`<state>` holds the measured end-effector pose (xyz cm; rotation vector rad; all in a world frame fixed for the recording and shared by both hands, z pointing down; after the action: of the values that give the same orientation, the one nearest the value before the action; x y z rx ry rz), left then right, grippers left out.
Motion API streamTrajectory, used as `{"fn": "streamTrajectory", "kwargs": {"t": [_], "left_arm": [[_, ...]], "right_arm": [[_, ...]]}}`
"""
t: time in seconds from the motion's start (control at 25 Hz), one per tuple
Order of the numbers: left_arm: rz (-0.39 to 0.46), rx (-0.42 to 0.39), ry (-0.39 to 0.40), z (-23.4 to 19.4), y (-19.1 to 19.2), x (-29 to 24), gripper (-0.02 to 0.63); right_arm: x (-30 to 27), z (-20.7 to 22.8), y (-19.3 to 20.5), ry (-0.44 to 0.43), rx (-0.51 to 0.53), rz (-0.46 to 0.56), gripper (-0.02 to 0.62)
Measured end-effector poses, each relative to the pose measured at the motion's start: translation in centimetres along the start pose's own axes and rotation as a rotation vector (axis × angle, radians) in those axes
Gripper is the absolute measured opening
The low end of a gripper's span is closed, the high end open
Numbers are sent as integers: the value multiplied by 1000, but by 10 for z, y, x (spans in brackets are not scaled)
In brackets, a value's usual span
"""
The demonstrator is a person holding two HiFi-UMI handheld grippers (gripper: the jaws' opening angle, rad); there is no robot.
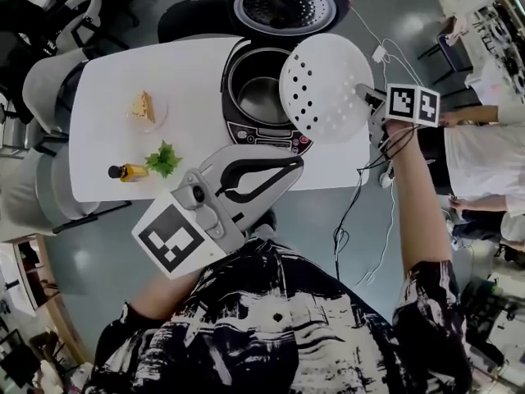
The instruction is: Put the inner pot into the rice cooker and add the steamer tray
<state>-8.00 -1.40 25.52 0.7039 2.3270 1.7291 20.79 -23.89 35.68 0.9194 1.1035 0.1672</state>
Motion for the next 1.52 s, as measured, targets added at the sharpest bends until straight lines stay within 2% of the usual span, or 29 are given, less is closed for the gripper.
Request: {"fn": "streamTrajectory", "kwargs": {"t": [0.12,0.24,0.52,0.84,1.04,1.4,1.52], "left_arm": [[14,-4,-30,-1,-3,14,5],[21,-8,-55,-3,-7,28,5],[27,-17,-112,-4,-6,50,5],[35,-10,-136,-14,-4,63,5],[37,-6,-139,-17,-5,64,5],[42,0,-130,-20,-1,59,5],[45,7,-126,-20,-2,58,5]], "right_arm": [[-37,-22,-22,-23,41,-43,2],[-73,-32,-27,-12,34,-107,2],[-126,-31,-8,54,-3,-233,2],[-156,-35,8,120,6,-302,2],[-165,-37,4,172,69,-339,2],[-169,-46,-1,305,298,-400,24],[-171,-50,-4,325,354,-408,29]]}}
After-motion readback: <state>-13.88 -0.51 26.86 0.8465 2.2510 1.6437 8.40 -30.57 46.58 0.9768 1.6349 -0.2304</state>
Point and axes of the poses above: the fingertips, and each gripper's own axes: x backward along the fingers, z to its right, y out of its underside, the point moved 8 cm from there along x, backward along the fingers, and after that the axes turned 14 degrees about x, right-handed, at the moved point
